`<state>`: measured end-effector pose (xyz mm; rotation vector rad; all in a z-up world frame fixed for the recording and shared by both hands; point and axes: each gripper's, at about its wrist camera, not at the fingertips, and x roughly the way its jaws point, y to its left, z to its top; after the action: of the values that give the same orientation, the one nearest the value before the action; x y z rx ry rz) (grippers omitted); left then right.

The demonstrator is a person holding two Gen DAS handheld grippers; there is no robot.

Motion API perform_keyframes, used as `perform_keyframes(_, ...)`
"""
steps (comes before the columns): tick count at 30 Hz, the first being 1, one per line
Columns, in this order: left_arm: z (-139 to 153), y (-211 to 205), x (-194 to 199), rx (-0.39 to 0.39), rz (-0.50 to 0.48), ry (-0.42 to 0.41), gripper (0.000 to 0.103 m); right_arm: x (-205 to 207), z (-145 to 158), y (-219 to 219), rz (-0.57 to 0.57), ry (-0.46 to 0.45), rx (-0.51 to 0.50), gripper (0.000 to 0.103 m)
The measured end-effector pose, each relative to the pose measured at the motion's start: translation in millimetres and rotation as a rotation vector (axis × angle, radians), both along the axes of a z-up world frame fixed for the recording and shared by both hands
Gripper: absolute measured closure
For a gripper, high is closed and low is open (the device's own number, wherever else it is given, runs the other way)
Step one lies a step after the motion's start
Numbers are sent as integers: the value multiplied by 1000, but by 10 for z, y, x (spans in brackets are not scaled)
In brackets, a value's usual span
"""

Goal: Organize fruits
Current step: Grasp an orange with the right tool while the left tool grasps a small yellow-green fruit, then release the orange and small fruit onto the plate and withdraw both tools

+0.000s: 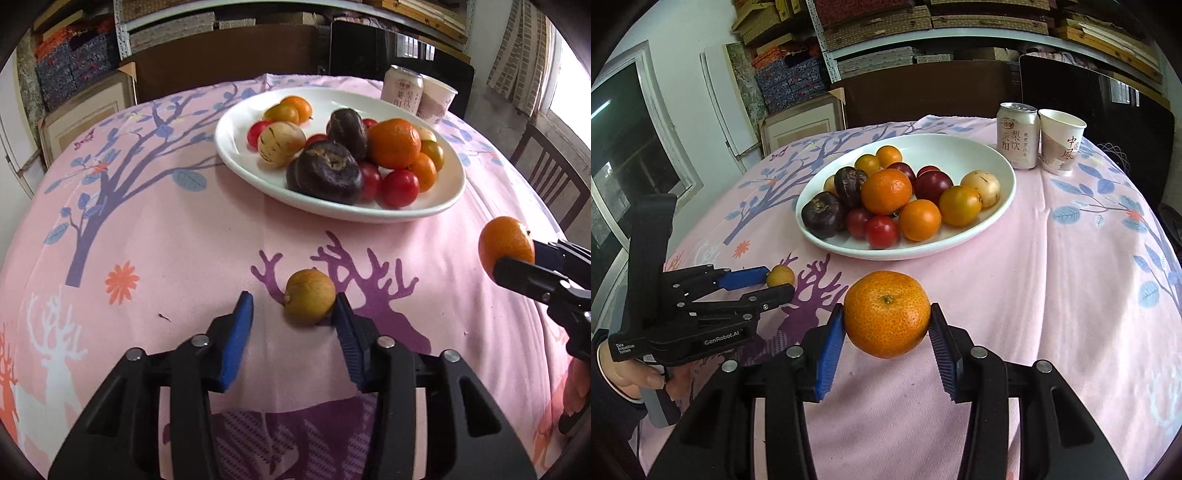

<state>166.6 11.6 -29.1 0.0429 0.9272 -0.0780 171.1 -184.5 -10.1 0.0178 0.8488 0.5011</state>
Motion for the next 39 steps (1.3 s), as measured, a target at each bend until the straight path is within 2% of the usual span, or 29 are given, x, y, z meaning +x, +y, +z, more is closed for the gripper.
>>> perform_keyframes(1,22,-11,-19,8,7,-10,76,-3,14,-13,-1,-3,5,57)
perform_keyframes(4,138,-32,-111,21,0,-44,76,-25,67,-36,-6,-20,15,57)
perform_keyframes(9,562,-2,-216,-30,-29,-133,76,1,233,-67,-22,-67,17,57)
perform_keyframes(12,778,-26,-165,-54,-48,-177,76,107,359,-67,-42,-101,19,57)
perform_keyframes(15,897,-61,33,-96,-56,-184,76,281,482,-29,-65,-138,27,57)
perform_keyframes(20,793,-92,487,-124,-3,-138,76,658,533,46,-108,-150,70,57)
perform_keyframes(28,485,-55,878,-128,99,-67,76,1173,319,216,-145,-82,86,56)
perform_keyframes(30,446,-19,929,-122,140,-68,67,1224,268,214,-167,-68,106,55)
perform_keyframes(31,441,-6,939,-114,164,-74,46,1242,245,206,-179,-64,115,54)
perform_keyframes(32,444,10,942,-104,187,-85,34,1249,229,196,-187,-60,125,53)
perform_keyframes(34,468,17,927,-93,199,-117,33,1246,227,185,-190,-62,138,48)
perform_keyframes(39,530,13,889,-90,187,-123,32,1154,296,175,-184,-85,133,47)
